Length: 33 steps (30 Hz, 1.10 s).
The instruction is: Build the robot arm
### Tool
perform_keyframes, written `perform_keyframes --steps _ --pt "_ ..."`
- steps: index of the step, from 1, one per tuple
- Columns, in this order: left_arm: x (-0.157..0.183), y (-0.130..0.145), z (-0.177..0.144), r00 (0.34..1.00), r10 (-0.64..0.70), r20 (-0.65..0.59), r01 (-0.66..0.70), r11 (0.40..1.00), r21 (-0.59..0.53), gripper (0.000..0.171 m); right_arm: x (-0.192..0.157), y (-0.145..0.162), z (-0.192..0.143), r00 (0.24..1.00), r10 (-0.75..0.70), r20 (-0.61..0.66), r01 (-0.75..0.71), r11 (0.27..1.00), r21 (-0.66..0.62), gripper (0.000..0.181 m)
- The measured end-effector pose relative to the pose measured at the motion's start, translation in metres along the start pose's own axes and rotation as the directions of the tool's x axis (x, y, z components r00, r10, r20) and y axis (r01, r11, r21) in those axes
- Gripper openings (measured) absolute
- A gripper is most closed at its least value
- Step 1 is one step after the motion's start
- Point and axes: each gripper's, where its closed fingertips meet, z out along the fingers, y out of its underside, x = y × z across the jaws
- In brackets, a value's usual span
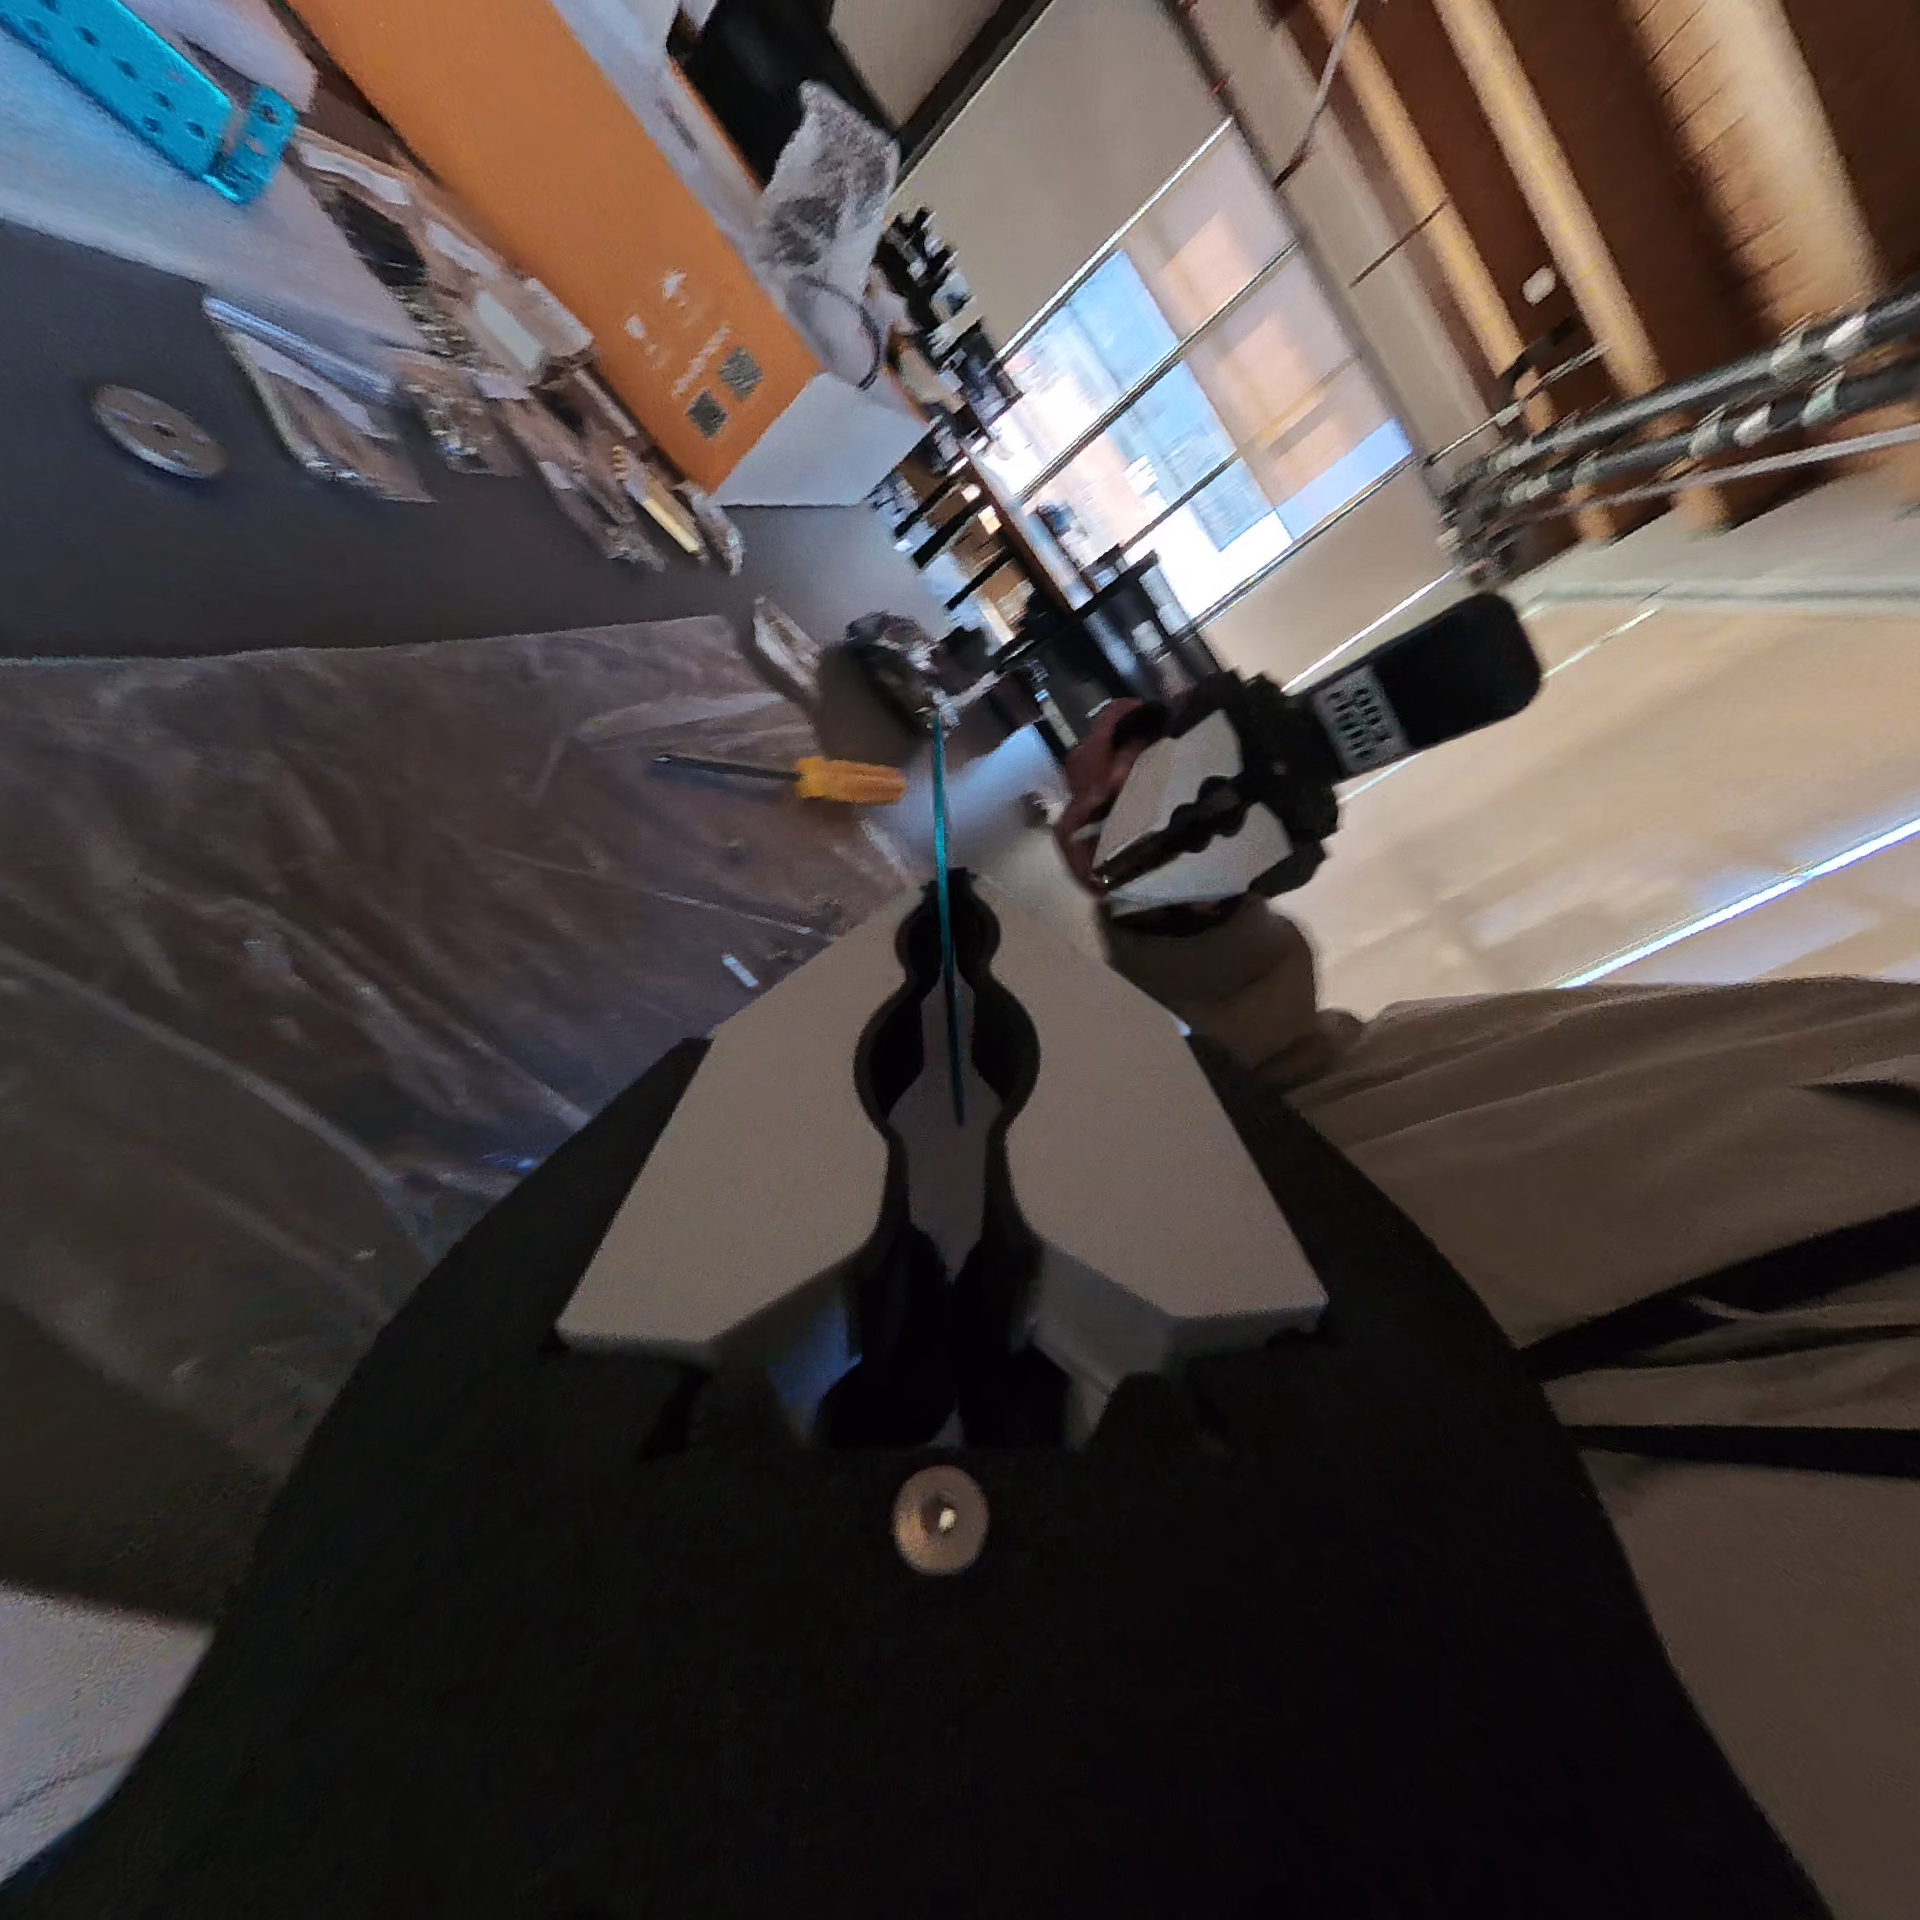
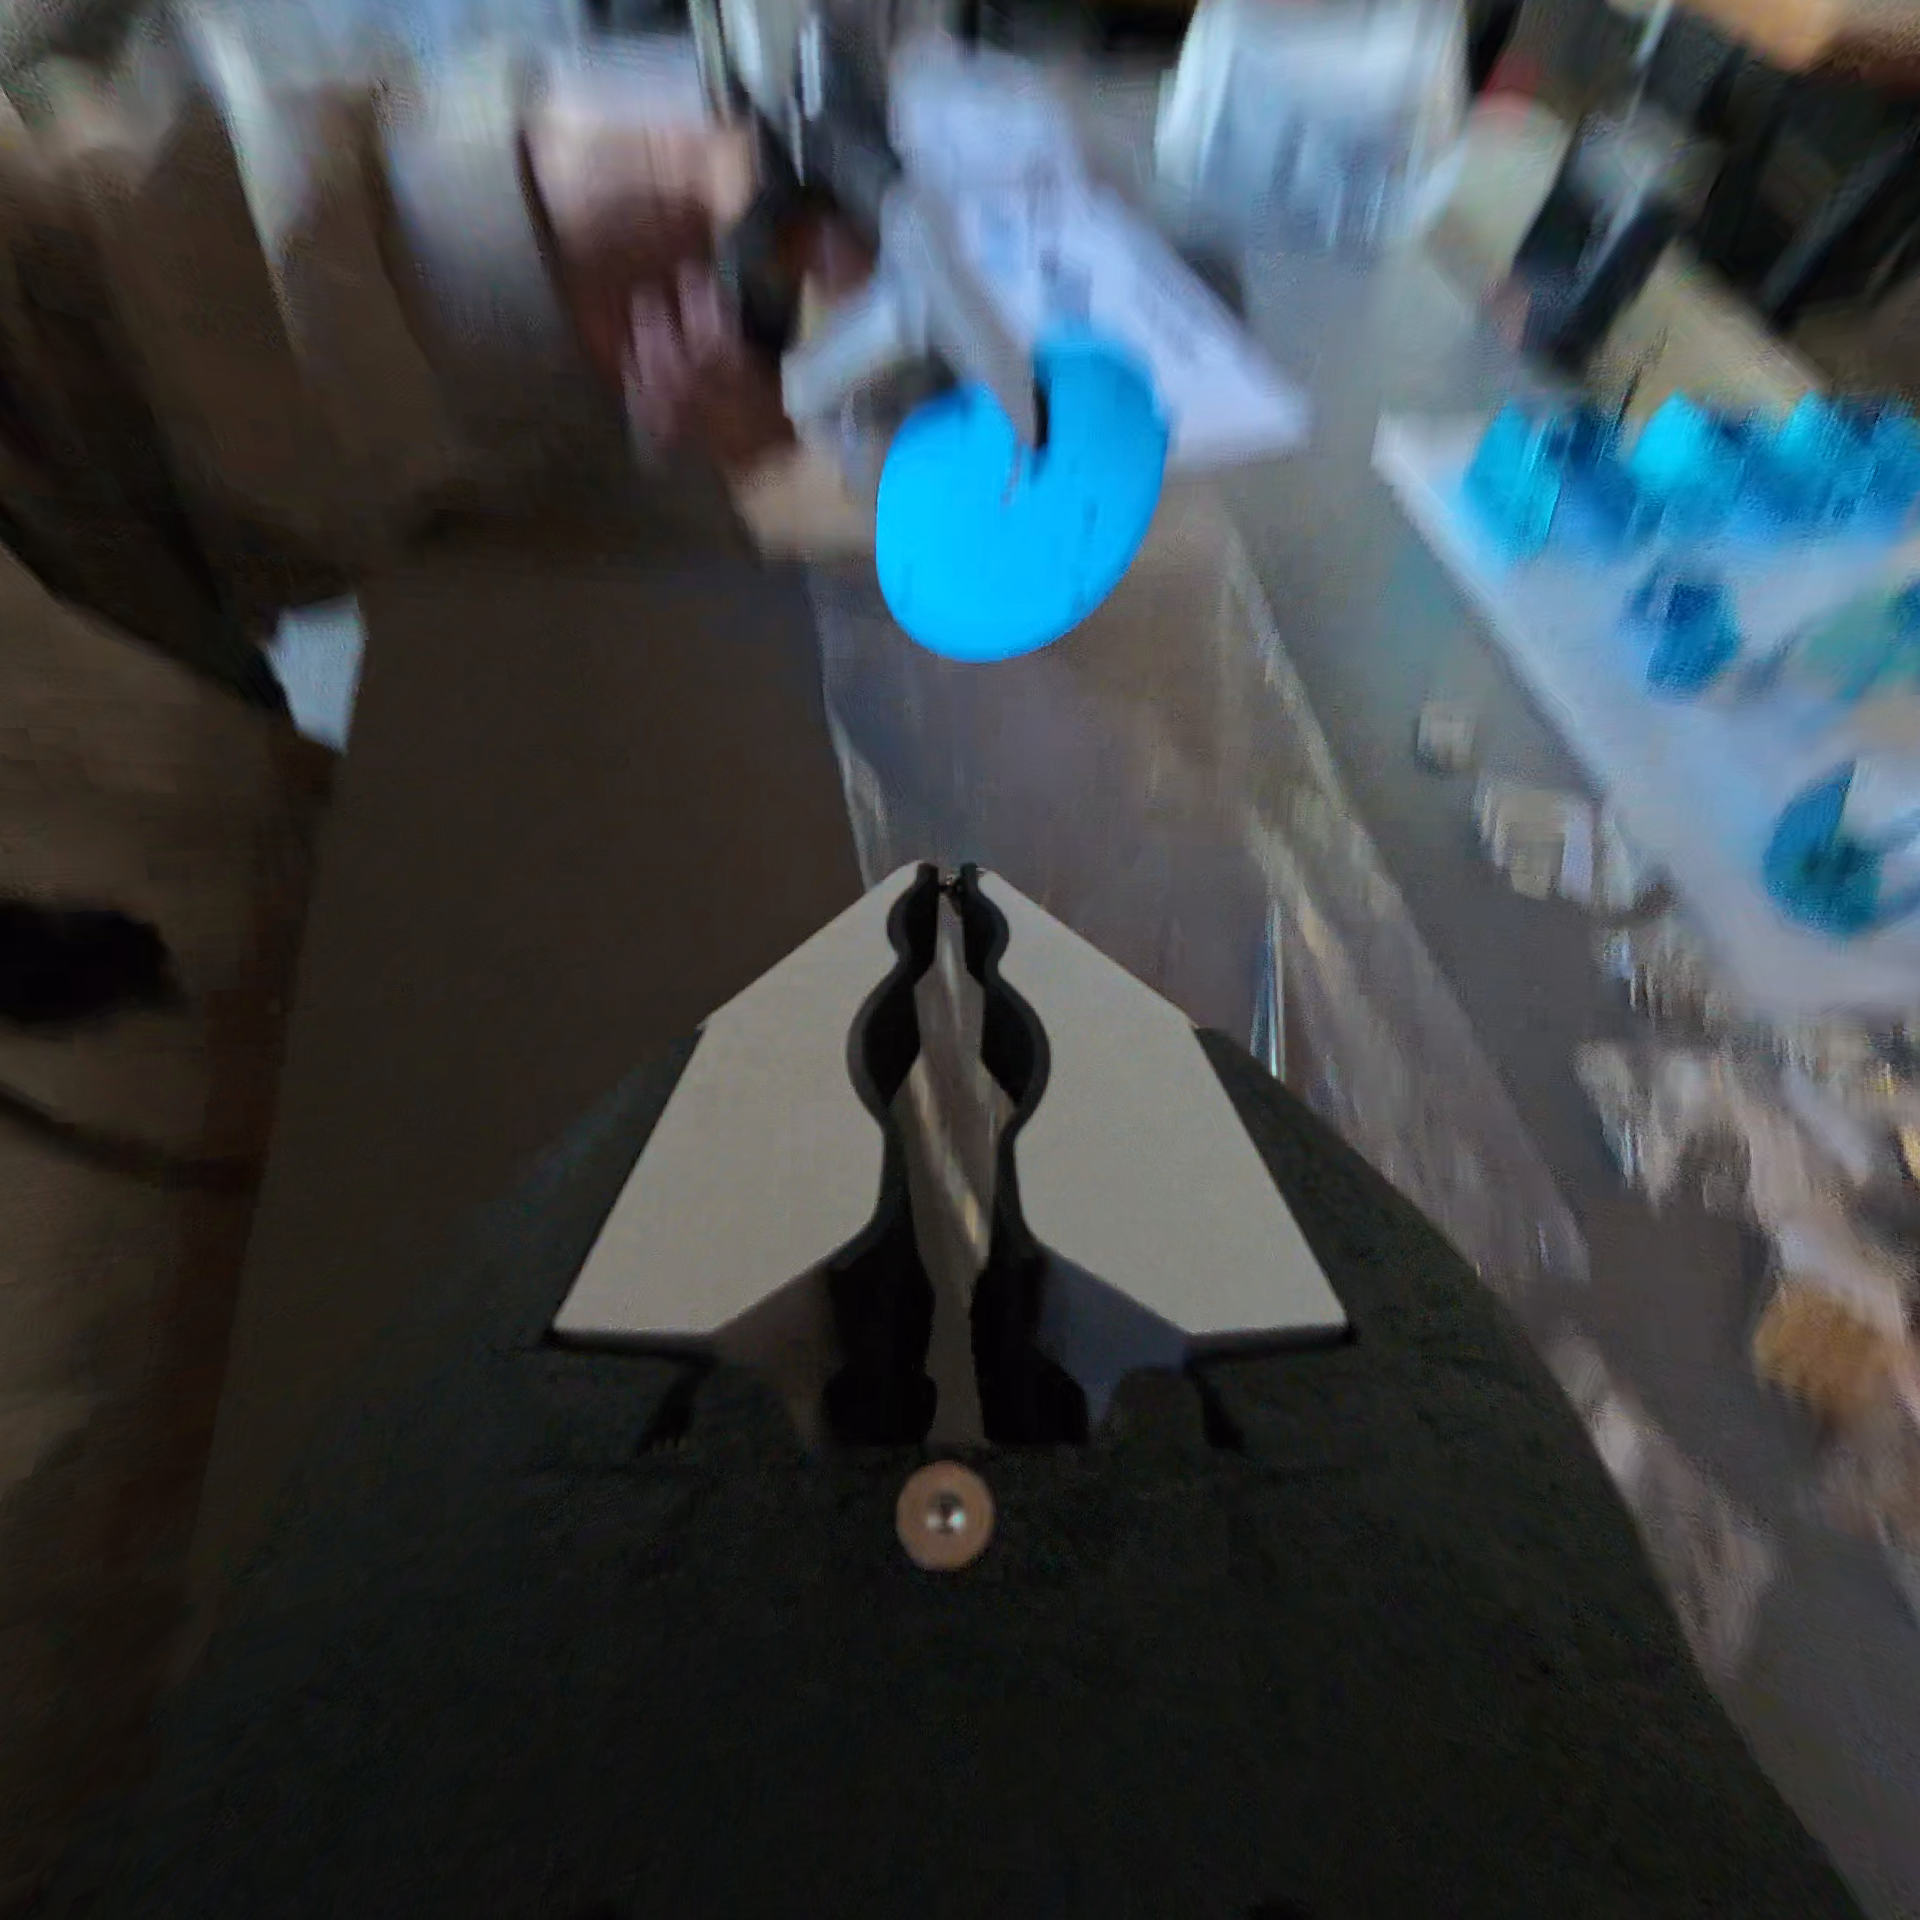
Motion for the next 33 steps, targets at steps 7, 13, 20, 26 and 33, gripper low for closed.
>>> perform_keyframes --steps 7,13,20,26,33 --pt "0.016 -0.006 0.012 0.964 -0.232 -0.133 0.253 0.953 0.167 0.001 0.018 -0.081 0.056 0.999 -0.006 0.039 -0.010 0.923 0.384 0.003" --pt "0.014 -0.010 0.005 0.960 -0.262 -0.101 0.280 0.918 0.280 0.001 0.015 -0.067 0.078 0.995 -0.082 -0.056 0.094 0.955 0.280 0.003" --pt "0.005 -0.009 0.004 0.956 -0.282 -0.084 0.294 0.909 0.297 0.001 0.020 -0.063 0.088 0.990 -0.094 -0.109 0.117 0.965 0.236 0.003" --pt "0.000 -0.007 0.004 0.948 -0.306 -0.092 0.320 0.898 0.302 0.001 0.020 -0.059 0.093 0.997 -0.047 -0.062 0.060 0.972 0.226 0.003" --pt "-0.006 -0.007 0.002 0.933 -0.347 -0.095 0.358 0.879 0.315 0.001 0.023 -0.053 0.095 0.999 0.021 -0.028 -0.015 0.983 0.184 0.003"
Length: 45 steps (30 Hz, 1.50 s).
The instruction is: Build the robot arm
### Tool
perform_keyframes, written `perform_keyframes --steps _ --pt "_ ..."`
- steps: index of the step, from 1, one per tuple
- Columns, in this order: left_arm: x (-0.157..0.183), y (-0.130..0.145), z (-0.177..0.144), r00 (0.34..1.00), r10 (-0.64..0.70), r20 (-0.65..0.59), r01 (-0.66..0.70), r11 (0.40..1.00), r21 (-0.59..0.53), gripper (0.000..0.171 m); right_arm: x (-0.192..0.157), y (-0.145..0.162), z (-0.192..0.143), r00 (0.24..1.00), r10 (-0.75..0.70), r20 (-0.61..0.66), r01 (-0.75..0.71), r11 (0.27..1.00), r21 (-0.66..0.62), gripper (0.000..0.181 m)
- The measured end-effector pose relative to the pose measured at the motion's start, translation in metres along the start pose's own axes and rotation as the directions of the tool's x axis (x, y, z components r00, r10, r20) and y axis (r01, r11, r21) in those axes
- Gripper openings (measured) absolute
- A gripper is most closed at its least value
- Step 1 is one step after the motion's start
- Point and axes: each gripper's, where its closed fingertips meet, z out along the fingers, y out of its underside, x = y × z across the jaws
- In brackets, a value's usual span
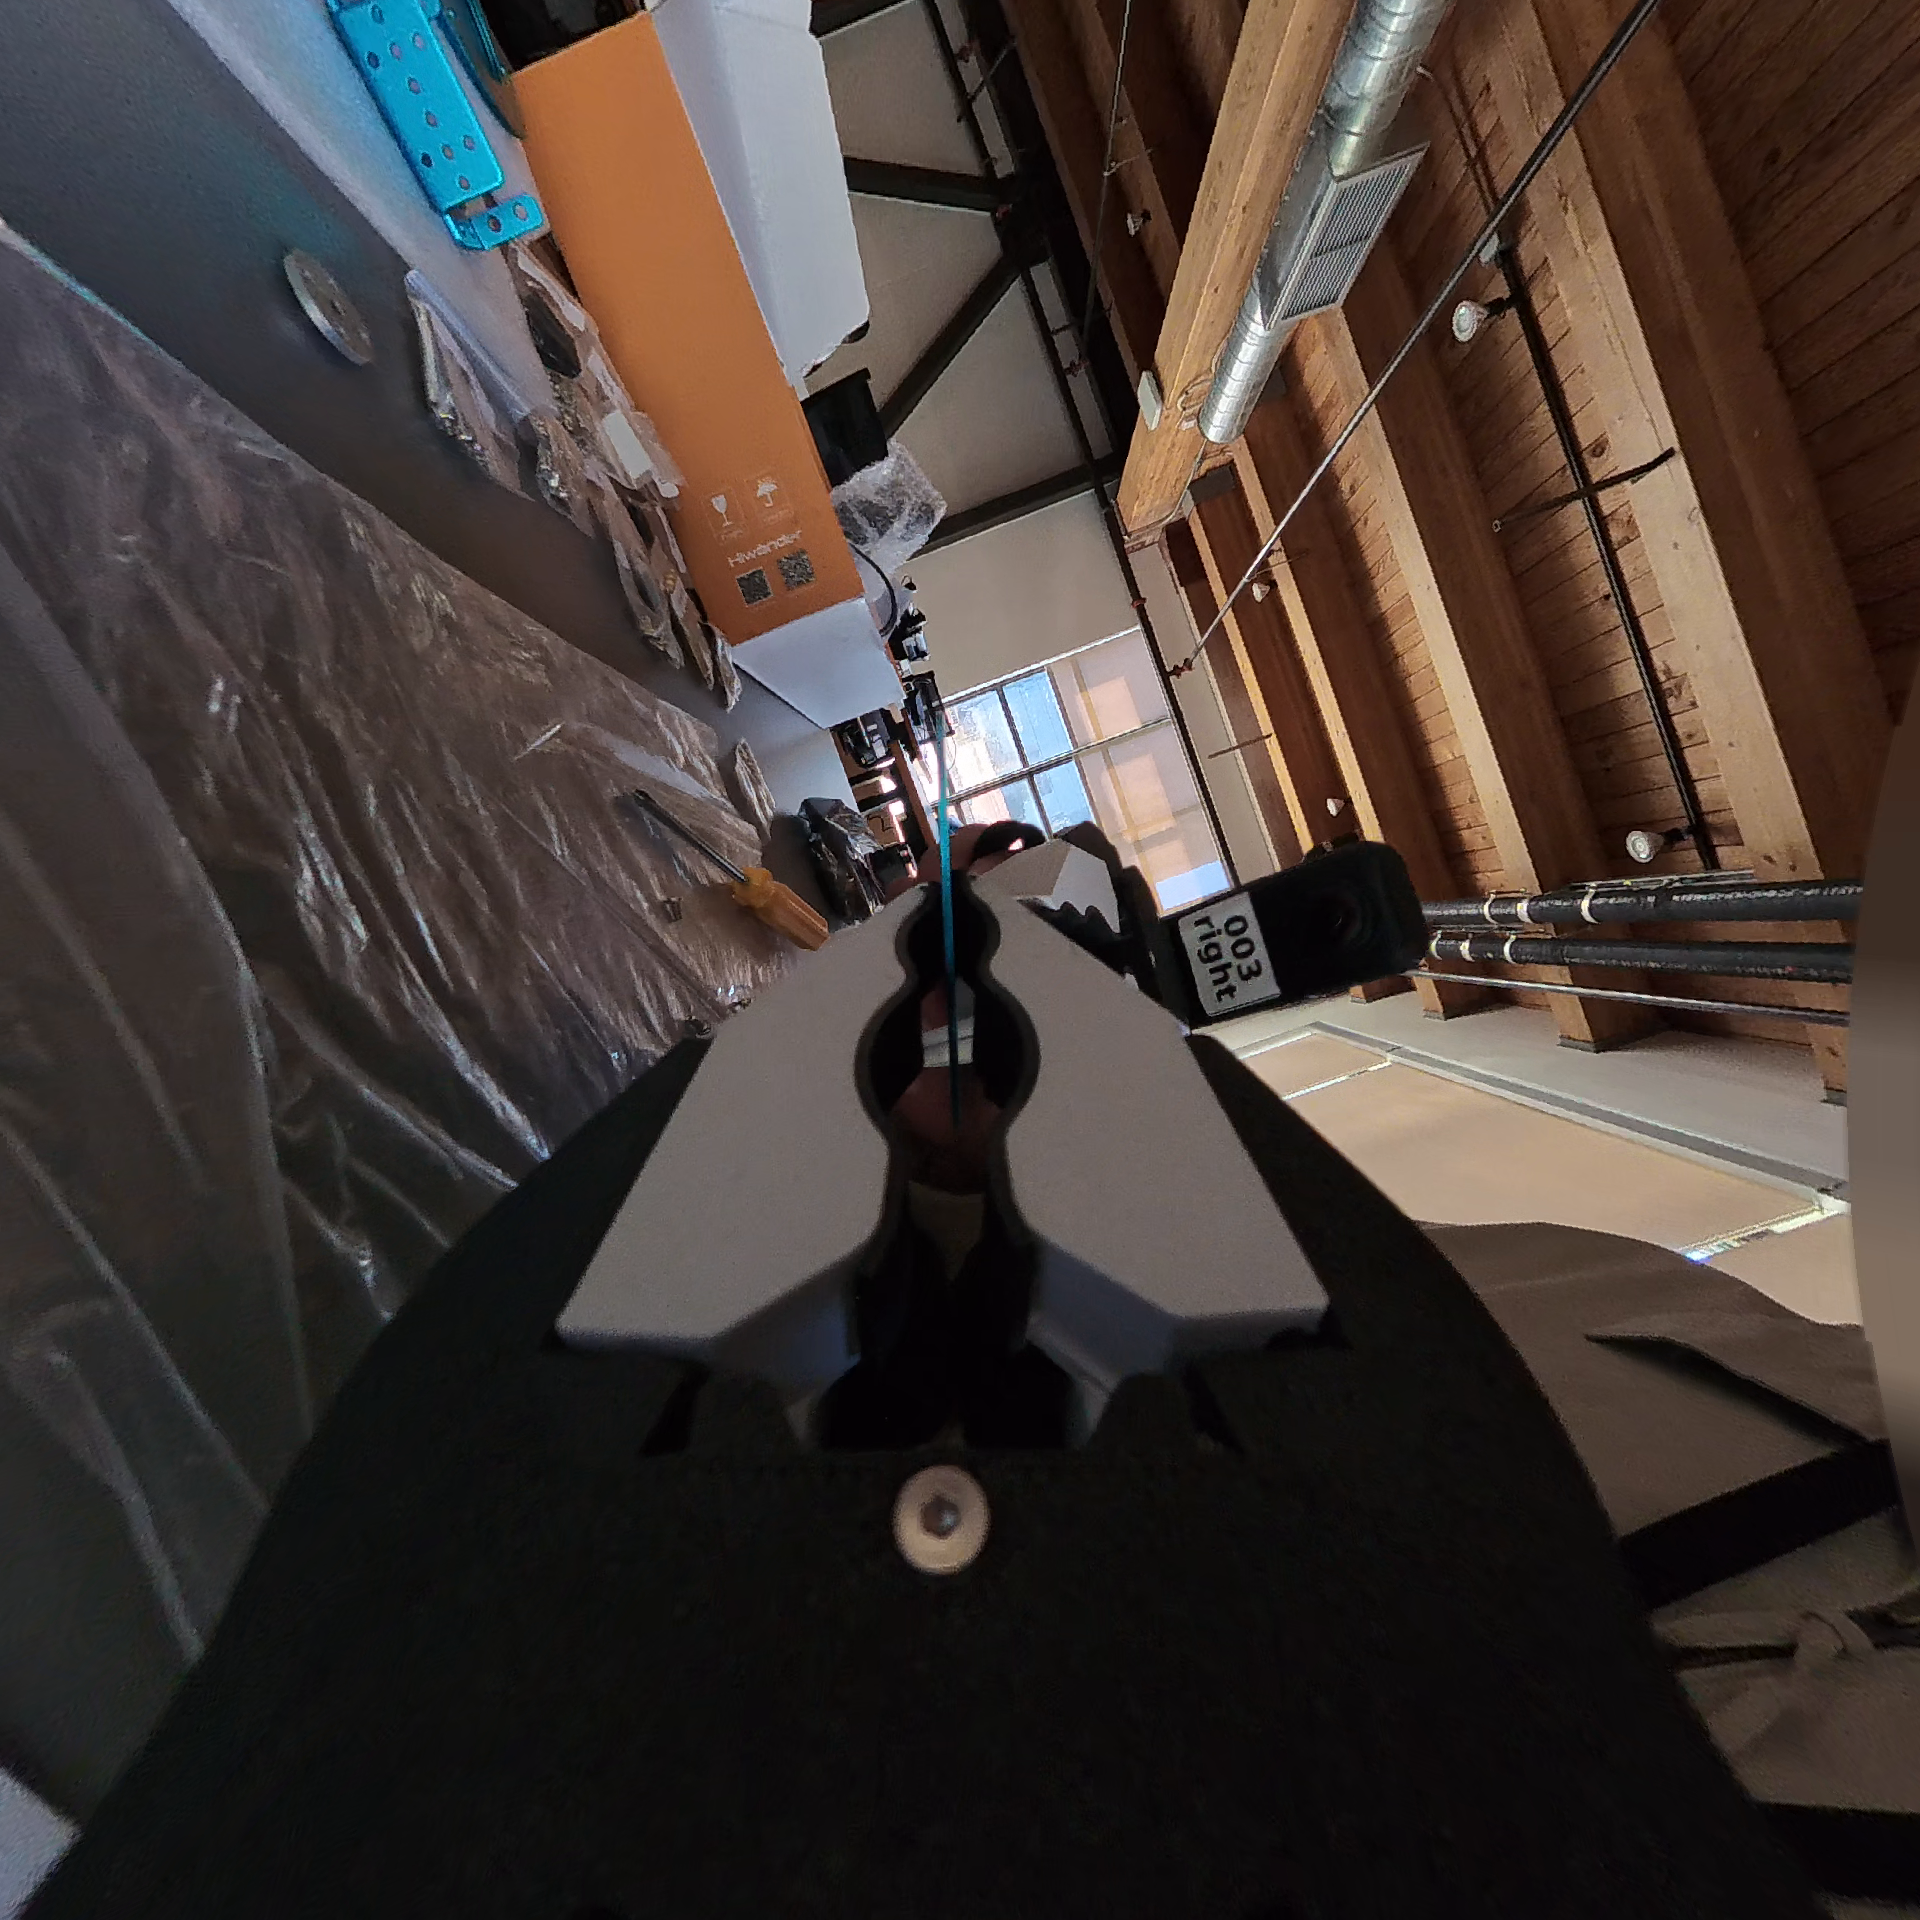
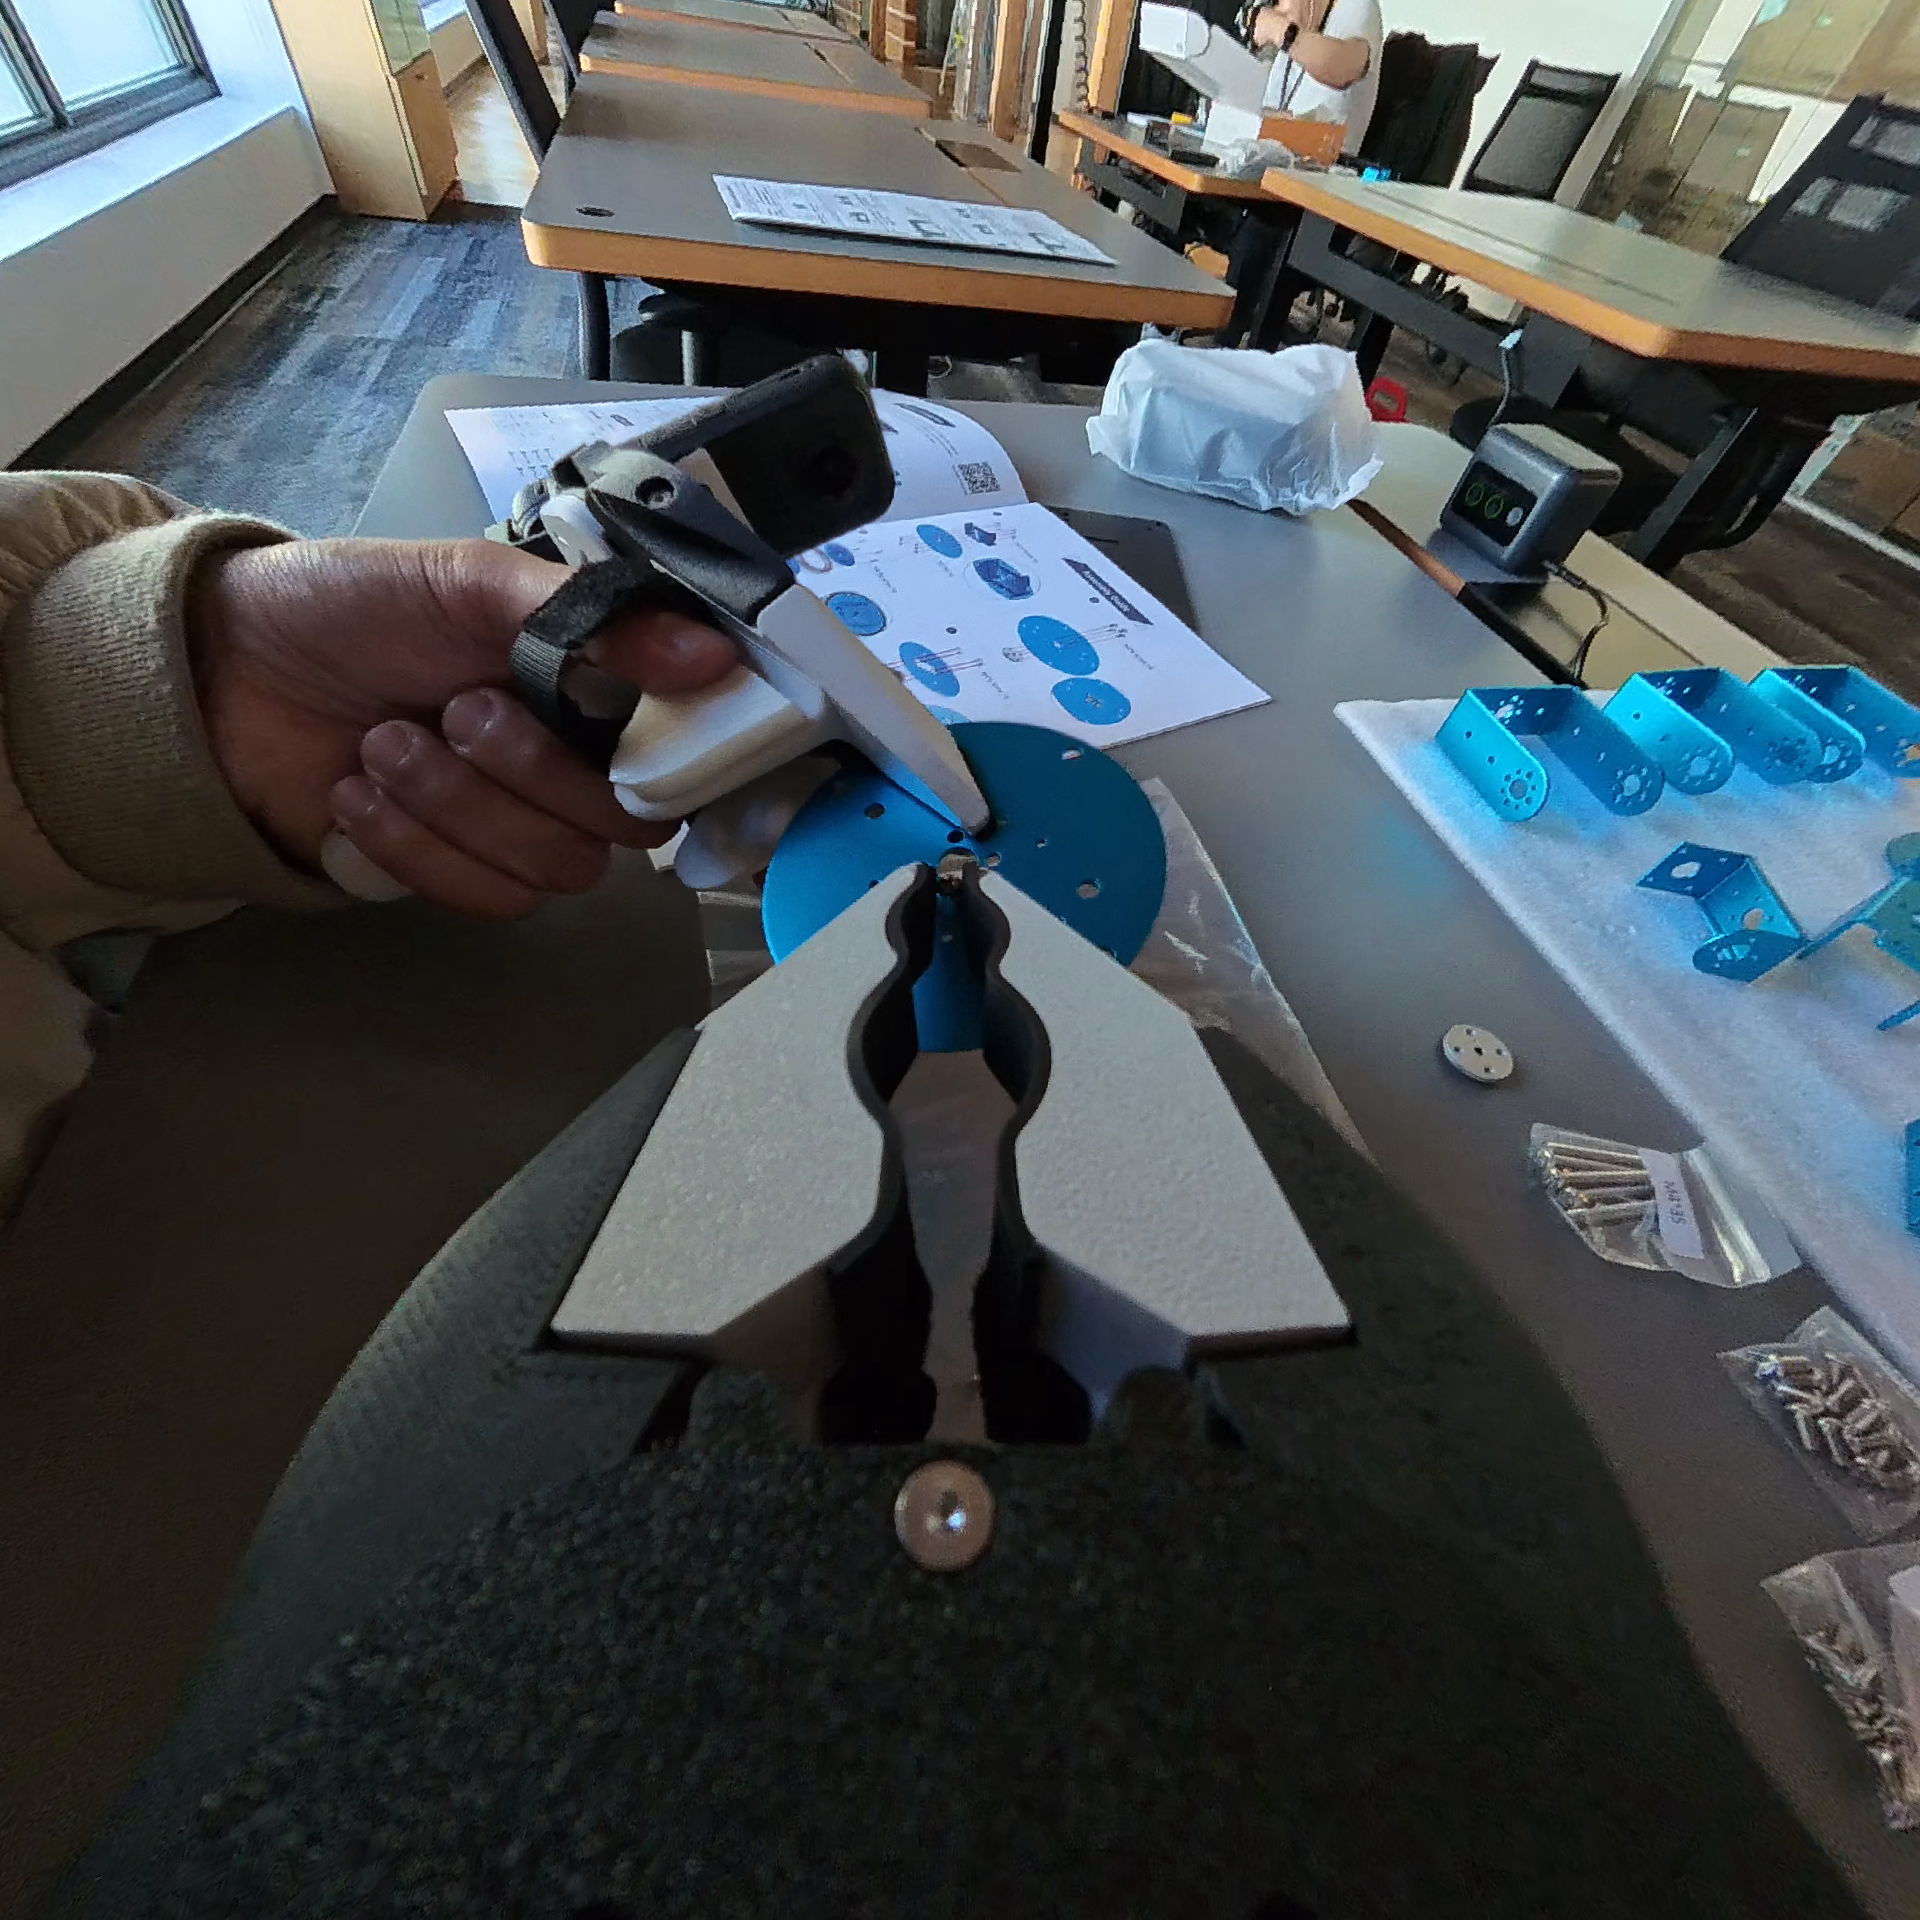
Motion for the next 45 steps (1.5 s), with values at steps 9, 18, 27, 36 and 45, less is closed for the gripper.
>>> perform_keyframes --steps 9,18,27,36,45 --pt "-0.006 0.002 0.002 0.999 -0.027 0.021 0.027 1.000 0.010 0.001 0.003 0.005 0.001 1.000 0.030 -0.003 -0.030 0.998 -0.049 0.005" --pt "-0.006 -0.003 0.000 0.999 -0.043 0.024 0.042 0.998 0.044 0.001 0.022 -0.004 -0.018 0.965 0.260 0.024 -0.261 0.964 0.054 0.020" --pt "-0.013 -0.016 -0.006 0.993 -0.096 0.065 0.090 0.991 0.097 0.001 0.006 -0.005 -0.031 0.997 -0.010 0.078 0.005 0.998 0.058 0.045" --pt "-0.008 -0.018 0.005 0.989 -0.100 0.110 0.088 0.990 0.106 0.001 0.031 0.017 -0.012 0.581 -0.805 -0.123 0.737 0.584 -0.340 0.040" --pt "0.015 -0.020 0.017 0.996 -0.073 0.045 0.068 0.992 0.108 0.006 0.034 -0.012 -0.021 0.375 -0.873 -0.313 0.815 0.471 -0.337 0.001"
